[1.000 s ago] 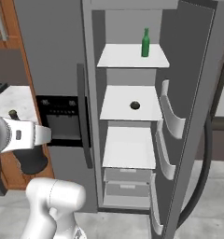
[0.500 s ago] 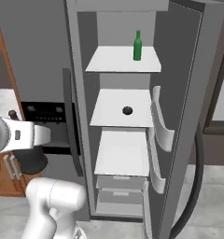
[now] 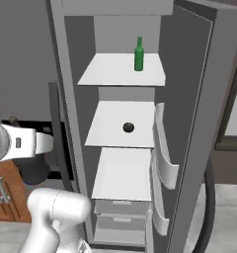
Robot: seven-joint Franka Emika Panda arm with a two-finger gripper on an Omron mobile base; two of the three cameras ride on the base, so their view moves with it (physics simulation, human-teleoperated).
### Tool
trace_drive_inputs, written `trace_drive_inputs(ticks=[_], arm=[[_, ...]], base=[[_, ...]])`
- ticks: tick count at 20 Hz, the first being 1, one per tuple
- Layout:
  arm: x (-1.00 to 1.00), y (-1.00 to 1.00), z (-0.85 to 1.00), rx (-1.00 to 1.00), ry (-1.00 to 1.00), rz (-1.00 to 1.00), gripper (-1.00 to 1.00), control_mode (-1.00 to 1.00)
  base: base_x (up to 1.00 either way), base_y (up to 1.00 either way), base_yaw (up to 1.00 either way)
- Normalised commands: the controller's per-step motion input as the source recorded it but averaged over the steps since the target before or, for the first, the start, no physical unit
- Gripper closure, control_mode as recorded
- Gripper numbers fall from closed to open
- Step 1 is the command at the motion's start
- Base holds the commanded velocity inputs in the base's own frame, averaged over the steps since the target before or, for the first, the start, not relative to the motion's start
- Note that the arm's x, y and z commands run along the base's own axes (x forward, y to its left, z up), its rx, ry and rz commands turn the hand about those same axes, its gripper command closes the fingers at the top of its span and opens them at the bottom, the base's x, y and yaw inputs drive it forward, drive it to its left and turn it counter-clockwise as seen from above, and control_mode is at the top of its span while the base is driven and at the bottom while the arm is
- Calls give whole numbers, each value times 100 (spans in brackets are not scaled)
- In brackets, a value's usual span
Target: Place the beer and liquor on the top shelf of the fridge to keep them out of children's reach, and place the squash on lower shelves for easy access.
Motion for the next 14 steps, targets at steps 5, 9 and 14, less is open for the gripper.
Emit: trace_drive_inputs(ticks=[5, 9, 14], arm=[[0, 0, 0, 0, 0, 0, 100, 100], [0, 0, 0, 0, 0, 0, 100, 100], [0, 0, 0, 0, 0, 0, 100, 100]], base=[[51, -29, 0], [48, -30, 0], [39, -33, 0]])
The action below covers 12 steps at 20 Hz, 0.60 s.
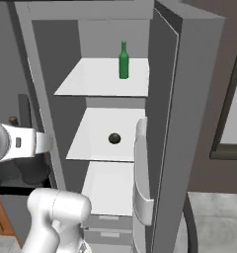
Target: Place the beer and liquor on the top shelf of the fridge to keep them out of children's reach, and place the squash on lower shelves for easy access.
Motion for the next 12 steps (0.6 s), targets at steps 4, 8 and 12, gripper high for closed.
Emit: trace_drive_inputs(ticks=[4, 8, 12], arm=[[0, 0, 0, 0, 0, 0, 100, 100], [0, 0, 0, 0, 0, 0, 100, 100], [0, 0, 0, 0, 0, 0, 100, 100]], base=[[29, -39, 0], [23, -37, 0], [18, -13, 0]])
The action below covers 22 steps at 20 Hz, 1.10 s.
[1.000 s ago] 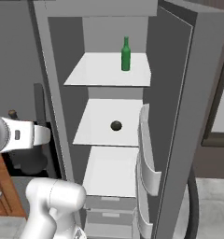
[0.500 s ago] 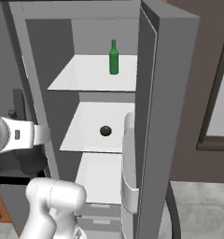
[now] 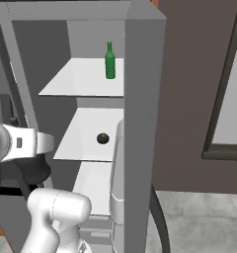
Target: Place the beer and liquor on the top shelf of the fridge to keep them out of children's reach, and place the squash on lower shelves for easy access.
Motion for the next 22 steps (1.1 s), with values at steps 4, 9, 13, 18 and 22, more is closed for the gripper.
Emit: trace_drive_inputs(ticks=[4, 9, 13, 18, 22], arm=[[10, 0, 0, 0, -4, 0, 100, -100], [14, 0, 0, 0, -13, 0, 100, -100], [31, 0, 25, 0, -7, 0, 100, -100], [50, 0, 89, 0, 1, 0, 100, -100], [40, -1, 66, 0, 0, 0, 100, -100]], base=[[11, 0, 0], [0, 0, 0], [0, 0, 0], [0, 0, 0], [0, 0, 0]])
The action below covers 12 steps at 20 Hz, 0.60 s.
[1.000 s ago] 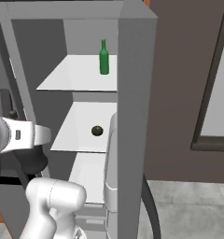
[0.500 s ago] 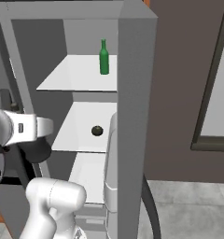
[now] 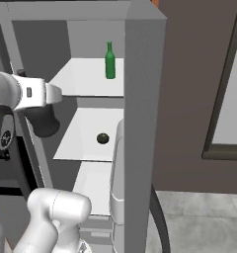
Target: Place the beer and liquor on the top shelf of the fridge to keep them out of children's reach, and place the squash on lower shelves for easy access.
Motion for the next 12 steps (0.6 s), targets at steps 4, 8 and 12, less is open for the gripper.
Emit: trace_drive_inputs(ticks=[4, 8, 12], arm=[[35, -3, 7, 0, -9, 0, 100, -100], [35, -1, 0, 0, -14, 0, 100, -100], [42, -4, 0, 0, -12, 0, 100, -100]], base=[[0, 0, 0], [0, 0, 0], [0, 0, 0]])
